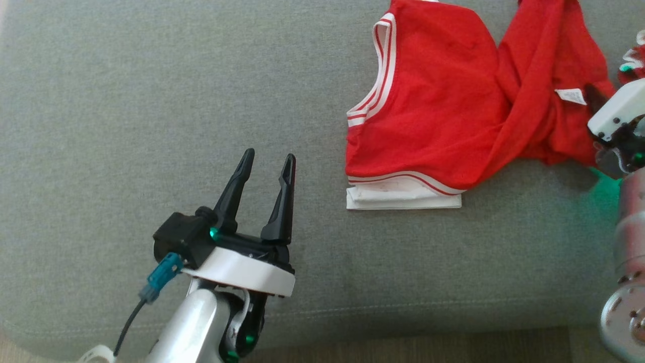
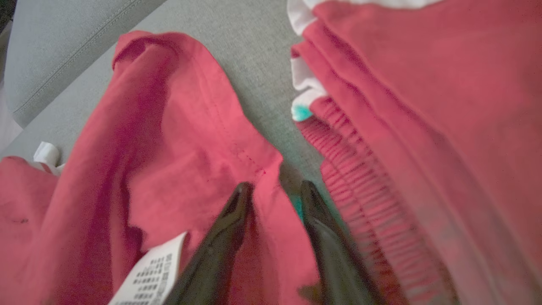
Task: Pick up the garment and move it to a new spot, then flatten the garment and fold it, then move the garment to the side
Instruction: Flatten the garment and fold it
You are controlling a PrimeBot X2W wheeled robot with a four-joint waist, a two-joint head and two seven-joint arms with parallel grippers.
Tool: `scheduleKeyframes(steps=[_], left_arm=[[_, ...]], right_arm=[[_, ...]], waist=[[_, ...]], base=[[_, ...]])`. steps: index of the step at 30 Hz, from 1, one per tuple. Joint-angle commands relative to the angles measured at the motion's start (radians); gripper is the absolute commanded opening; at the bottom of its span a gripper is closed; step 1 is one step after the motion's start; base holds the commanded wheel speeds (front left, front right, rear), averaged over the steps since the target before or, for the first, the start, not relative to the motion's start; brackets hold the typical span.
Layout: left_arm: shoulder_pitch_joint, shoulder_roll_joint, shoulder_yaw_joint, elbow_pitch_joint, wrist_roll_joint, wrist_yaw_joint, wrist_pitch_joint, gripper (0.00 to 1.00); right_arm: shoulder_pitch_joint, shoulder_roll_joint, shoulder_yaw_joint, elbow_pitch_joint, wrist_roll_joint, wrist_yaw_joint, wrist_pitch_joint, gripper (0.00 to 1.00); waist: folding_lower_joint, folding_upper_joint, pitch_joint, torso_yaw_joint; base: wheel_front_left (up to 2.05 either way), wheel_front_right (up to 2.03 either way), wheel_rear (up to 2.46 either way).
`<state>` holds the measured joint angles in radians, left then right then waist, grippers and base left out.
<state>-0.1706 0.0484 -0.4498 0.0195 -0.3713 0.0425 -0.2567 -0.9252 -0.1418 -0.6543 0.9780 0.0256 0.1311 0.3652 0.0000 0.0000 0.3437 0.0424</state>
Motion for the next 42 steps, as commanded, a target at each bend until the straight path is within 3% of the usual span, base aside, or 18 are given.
scheduleKeyframes(steps=[1,2,3,7,8,10,17,22,25,31,42], left_arm=[[-0.028,0.002,0.023,-0.029,0.006,-0.004,-0.005,1.00],[-0.029,0.002,0.024,-0.029,0.006,-0.004,-0.005,1.00],[-0.029,0.002,0.025,-0.029,0.006,-0.003,-0.005,1.00],[-0.025,0.002,0.026,-0.030,0.005,-0.001,-0.005,1.00],[-0.024,0.002,0.025,-0.029,0.004,0.000,-0.005,1.00],[-0.023,0.002,0.023,-0.030,0.001,0.002,-0.005,1.00],[-0.019,0.002,0.024,-0.029,-0.013,0.008,-0.005,1.00],[0.002,0.002,0.026,-0.013,-0.047,0.005,-0.005,1.00],[0.012,0.002,-0.014,0.054,-0.076,-0.038,0.002,1.00],[-0.023,0.017,-0.090,0.185,-0.099,-0.107,0.129,1.00],[-0.182,0.004,-0.168,0.421,-0.105,-0.115,0.135,1.00]], right_arm=[[-0.057,-0.012,0.014,-0.027,-0.007,0.000,-0.013,0.47],[-0.063,-0.015,0.014,-0.016,-0.010,0.000,-0.022,0.38],[-0.071,-0.017,0.014,-0.005,-0.012,0.000,-0.029,0.36],[-0.093,-0.028,0.040,0.027,-0.031,0.000,-0.063,0.38],[-0.098,-0.030,0.049,0.035,-0.036,0.000,-0.070,0.30],[-0.105,-0.036,0.062,0.049,-0.042,0.000,-0.084,0.00],[-0.126,-0.050,0.100,0.070,-0.012,0.000,-0.137,0.00],[-0.108,-0.052,0.159,0.017,0.103,0.000,-0.151,0.00],[-0.059,-0.053,0.229,-0.066,0.195,0.000,-0.125,0.00],[0.103,-0.069,0.334,-0.307,0.365,0.000,-0.044,0.00],[0.287,-0.031,0.328,-0.564,0.439,0.000,0.050,0.00]], waist=[[0.0000,0.0000,-0.001,0.003],[0.0000,0.0000,-0.002,0.005],[0.0000,0.0000,-0.003,0.005],[0.0000,0.0000,-0.006,0.005],[0.0000,0.0000,-0.007,0.004],[0.0000,0.0000,-0.011,0.001],[0.0000,0.0000,-0.030,-0.007],[0.0000,0.0000,-0.049,-0.022],[0.0000,0.0000,-0.053,-0.037],[0.0000,0.0000,-0.041,-0.070],[0.0000,0.0000,-0.031,-0.092]], base=[[0.00,0.00,0.00],[0.00,0.00,0.00],[0.00,0.00,0.00],[0.00,0.00,0.00],[0.00,0.00,0.00],[0.00,0.00,0.00],[0.00,0.00,0.00],[0.00,0.00,0.00],[0.00,0.00,0.00],[0.00,0.00,0.00],[0.00,0.00,0.00]])
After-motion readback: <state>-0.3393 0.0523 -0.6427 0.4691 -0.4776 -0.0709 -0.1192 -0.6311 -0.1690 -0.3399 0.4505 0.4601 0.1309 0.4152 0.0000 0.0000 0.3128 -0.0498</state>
